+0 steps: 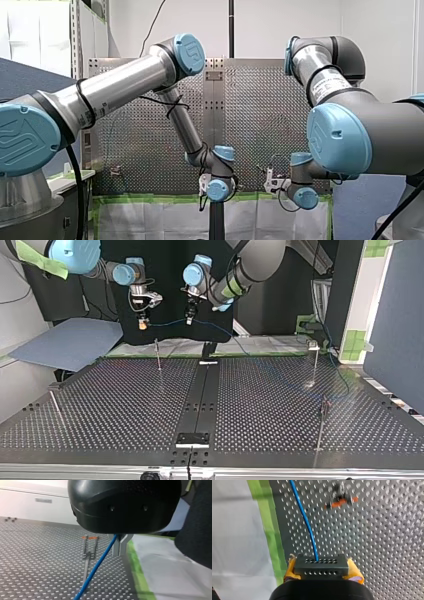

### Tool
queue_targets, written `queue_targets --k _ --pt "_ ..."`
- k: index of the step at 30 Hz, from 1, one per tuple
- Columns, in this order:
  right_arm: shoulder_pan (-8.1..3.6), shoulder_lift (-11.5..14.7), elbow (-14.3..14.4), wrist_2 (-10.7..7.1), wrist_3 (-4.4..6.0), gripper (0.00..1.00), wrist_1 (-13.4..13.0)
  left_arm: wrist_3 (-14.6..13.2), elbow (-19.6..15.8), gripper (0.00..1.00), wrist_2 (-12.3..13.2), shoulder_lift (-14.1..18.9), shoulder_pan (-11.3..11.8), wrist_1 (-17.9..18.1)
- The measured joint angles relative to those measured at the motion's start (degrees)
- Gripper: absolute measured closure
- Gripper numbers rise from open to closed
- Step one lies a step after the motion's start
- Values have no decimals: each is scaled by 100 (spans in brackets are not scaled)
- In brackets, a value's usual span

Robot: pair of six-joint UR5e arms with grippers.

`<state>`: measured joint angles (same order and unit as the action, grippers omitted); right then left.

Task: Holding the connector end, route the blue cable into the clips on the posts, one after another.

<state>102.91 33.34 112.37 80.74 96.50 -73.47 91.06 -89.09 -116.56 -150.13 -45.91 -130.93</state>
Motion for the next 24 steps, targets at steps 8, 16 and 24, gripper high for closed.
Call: queue_targets --k 8,16,24 --pt "-215 2 -1 -287 -6 100 -60 -154 294 100 -294 -180 -120 29" --pt "-461 34 4 -722 -11 100 -55 -405 541 100 -515 -271 -193 44" --pt "-842 158 82 -1135 -22 100 -29 -428 918 100 -666 -558 -304 1"
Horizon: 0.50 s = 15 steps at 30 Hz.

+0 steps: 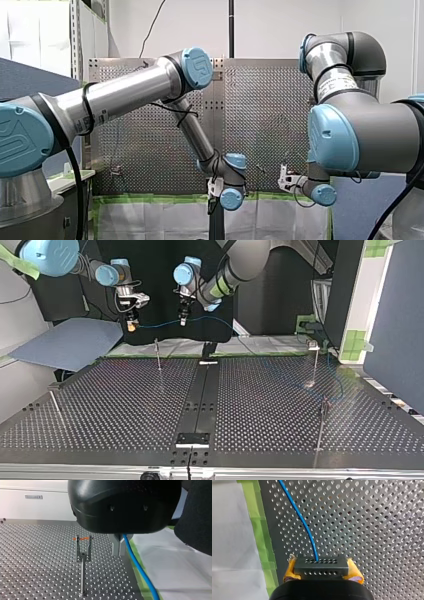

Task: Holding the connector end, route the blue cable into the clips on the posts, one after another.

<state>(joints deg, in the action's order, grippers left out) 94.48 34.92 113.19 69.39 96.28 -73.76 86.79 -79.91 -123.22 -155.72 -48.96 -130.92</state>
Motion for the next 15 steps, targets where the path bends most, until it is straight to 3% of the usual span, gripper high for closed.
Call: queue_targets --k 7,15 --pt "-335 10 4 -385 3 100 -2 -10 342 100 -116 -30 -76 -142" --pt "-372 11 -16 -665 36 100 -23 -13 636 100 -286 -32 -96 -205"
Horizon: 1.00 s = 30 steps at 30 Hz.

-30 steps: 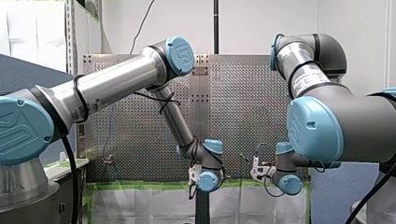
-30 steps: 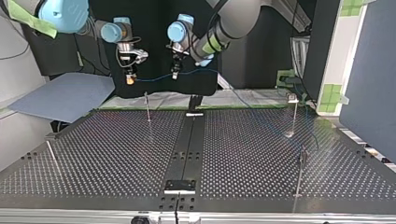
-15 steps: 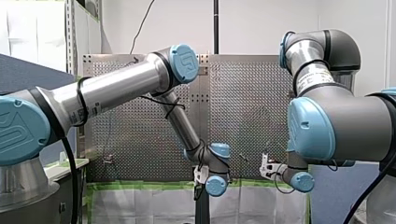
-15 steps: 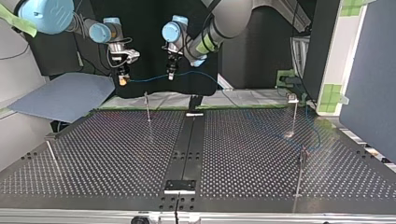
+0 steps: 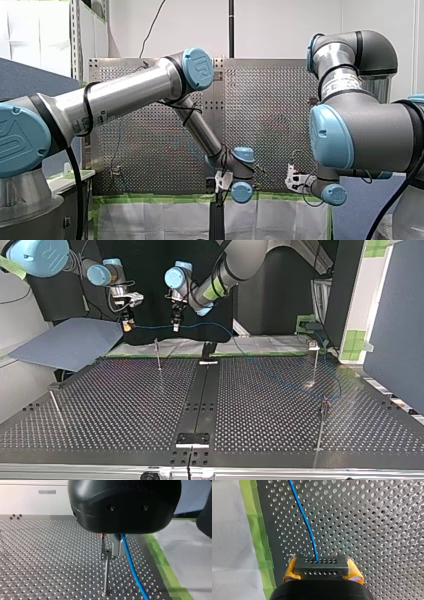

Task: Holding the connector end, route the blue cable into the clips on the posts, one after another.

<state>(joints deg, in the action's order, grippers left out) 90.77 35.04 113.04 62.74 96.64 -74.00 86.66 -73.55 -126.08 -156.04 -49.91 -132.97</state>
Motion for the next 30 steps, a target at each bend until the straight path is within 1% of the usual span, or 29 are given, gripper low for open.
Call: queue_targets --k 7,10,14,19,24,30 --pt "-16 0 -98 -42 11 100 97 5 153 100 92 -60 -81 -20" --pt "-21 0 -107 -48 8 100 121 6 278 100 103 -177 -135 -110" --pt "-37 -1 -111 -44 12 100 125 7 480 100 24 -375 -189 -299" --pt "-46 0 -136 -39 24 100 125 4 720 100 -72 -532 -167 -431" --pt "-51 0 -203 -28 30 100 212 0 982 100 -69 -561 -134 -467" --pt "-84 0 -264 -21 36 100 307 6 1287 100 -41 -562 -125 -529"
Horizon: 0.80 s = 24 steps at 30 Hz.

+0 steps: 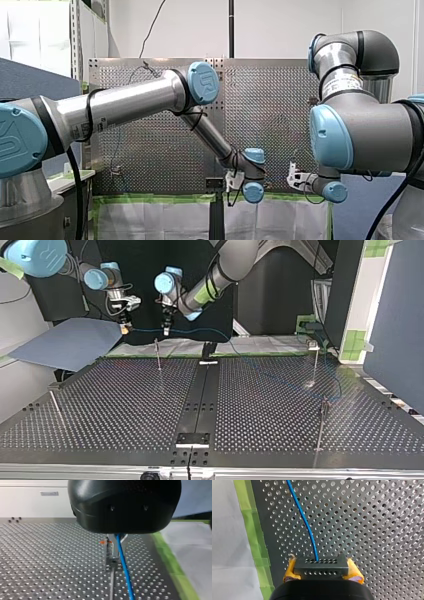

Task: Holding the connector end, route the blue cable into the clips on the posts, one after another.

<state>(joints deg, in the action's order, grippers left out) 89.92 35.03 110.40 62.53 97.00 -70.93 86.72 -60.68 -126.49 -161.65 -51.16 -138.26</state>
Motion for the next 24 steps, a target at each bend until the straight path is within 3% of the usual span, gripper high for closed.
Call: queue_targets --k 16,24 --pt "-12 0 -303 -68 18 100 342 29 326 100 49 -172 53 -264" --pt "-41 0 -475 176 66 100 569 197 607 100 232 -287 77 -538"
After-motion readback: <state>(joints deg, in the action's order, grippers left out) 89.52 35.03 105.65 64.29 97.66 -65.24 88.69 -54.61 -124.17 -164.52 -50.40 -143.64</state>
